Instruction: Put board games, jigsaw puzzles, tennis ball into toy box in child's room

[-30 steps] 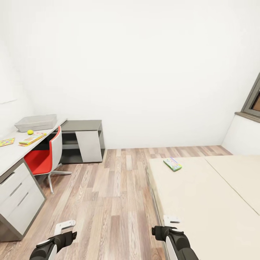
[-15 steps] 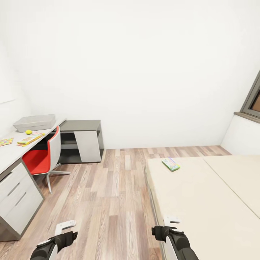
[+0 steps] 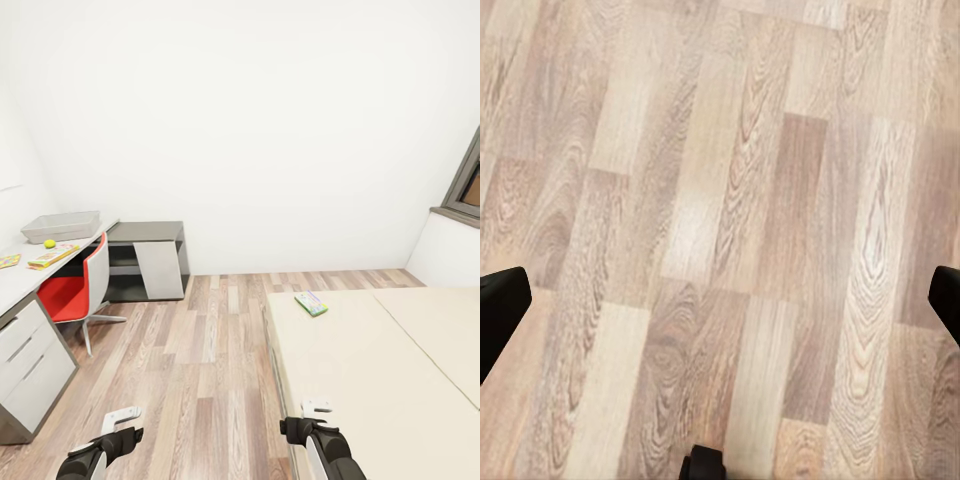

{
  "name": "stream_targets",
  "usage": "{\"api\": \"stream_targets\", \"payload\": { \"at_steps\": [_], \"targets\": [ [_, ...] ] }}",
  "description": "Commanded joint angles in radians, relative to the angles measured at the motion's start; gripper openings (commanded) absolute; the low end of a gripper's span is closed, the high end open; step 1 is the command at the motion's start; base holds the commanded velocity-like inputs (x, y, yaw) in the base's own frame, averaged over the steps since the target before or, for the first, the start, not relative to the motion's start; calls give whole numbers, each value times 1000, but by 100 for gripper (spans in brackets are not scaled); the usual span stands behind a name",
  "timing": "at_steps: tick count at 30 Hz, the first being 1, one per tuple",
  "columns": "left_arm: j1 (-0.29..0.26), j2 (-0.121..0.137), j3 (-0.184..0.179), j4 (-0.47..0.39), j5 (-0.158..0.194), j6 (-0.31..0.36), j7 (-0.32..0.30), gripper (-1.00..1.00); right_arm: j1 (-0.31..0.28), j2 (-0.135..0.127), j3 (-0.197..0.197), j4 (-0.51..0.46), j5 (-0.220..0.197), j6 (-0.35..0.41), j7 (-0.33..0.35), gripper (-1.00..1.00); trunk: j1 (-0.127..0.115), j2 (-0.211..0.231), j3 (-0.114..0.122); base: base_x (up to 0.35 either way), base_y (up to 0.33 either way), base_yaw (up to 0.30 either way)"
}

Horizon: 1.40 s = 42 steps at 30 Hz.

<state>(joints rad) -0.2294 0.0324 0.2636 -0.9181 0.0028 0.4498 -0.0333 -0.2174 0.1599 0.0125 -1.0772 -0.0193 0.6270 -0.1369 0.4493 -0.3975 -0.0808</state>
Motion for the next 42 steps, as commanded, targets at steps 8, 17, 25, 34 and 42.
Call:
{"api": "stream_targets", "payload": {
  "at_steps": [8,17,25,34,42],
  "targets": [
    [-1,0,2,-1,0,6,-3,100,-1,0,1,-1,-2,5,-6,100,1,-2,-2,0,-91,0],
    [-1,0,2,-2,0,6,-3,100,-1,0,2,-1,-2,5,-6,100,1,-2,-2,0,-91,0],
    [-1,0,2,-2,0,6,-3,100,-1,0,4,-1,-2,5,-6,100,1,-2,-2,0,-91,0],
    [-1,0,2,-2,0,6,-3,100,-1,0,20,-1,-2,5,-7,100,1,-2,-2,0,-90,0],
    [-1,0,2,-2,0,6,-3,100,-1,0,21,-1,-2,5,-6,100,1,-2,-2,0,-90,0]
  ]
}}
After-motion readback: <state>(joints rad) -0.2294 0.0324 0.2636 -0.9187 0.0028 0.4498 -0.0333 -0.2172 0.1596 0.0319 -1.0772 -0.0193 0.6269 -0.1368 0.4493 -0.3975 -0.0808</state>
